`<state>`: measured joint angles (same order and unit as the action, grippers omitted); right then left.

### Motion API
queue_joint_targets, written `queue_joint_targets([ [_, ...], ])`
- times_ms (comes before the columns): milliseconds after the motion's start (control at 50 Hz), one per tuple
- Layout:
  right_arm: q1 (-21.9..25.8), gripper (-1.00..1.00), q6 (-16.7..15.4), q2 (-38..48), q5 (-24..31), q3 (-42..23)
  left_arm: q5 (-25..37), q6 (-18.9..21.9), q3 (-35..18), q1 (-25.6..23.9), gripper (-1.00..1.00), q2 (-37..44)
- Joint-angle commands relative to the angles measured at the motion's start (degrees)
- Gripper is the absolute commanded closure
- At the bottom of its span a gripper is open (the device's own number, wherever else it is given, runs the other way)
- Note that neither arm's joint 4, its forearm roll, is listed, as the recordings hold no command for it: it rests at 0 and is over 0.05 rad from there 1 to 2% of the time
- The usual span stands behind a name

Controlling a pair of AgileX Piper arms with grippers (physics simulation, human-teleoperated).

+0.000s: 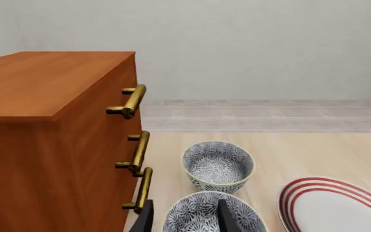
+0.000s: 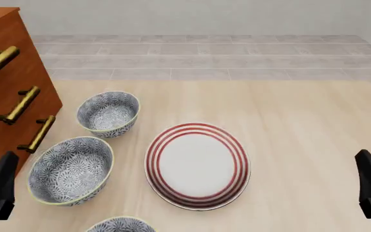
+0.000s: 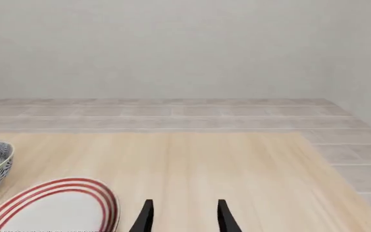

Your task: Put the bowl at the front on the plate.

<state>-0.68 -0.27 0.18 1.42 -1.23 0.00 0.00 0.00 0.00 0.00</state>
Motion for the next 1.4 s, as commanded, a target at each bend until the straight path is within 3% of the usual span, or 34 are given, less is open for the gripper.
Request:
queue_joint_targets([
  [20,1.11,-1.00,0.15,-0.03,-0.91,0.97,0.00,0.00,0.00,0.00,-1.00,0.00],
  [180,1.38,-1.00,-0.03,0.11,0.20,0.11,0.00,0.00,0.00,0.00,-1.00,0.00],
  [480,5.52,-1.00,-2.73,13.26,-3.69,-9.02,0.00,0.00,0.00,0.00,-1.00,0.00],
  [880,16.55,-1.00,-5.46,29.66,-2.69,-19.66,0.00,0.00,0.00,0.00,-1.00,0.00],
  [1200,24.97,-1.00,-1.60,39.39,2.52,-27.95,0.00,0.00,0.00,0.00,-1.00,0.00],
  [1320,29.08,-1.00,-2.91,43.95,3.95,-30.62,0.00,0.00,0.00,0.00,-1.00,0.00],
  [1360,29.74,-1.00,-1.10,44.19,4.36,-31.81,0.00,0.00,0.00,0.00,-1.00,0.00],
  [1400,30.54,-1.00,-2.49,45.58,5.03,-32.83,0.00,0.00,0.00,0.00,-1.00,0.00],
])
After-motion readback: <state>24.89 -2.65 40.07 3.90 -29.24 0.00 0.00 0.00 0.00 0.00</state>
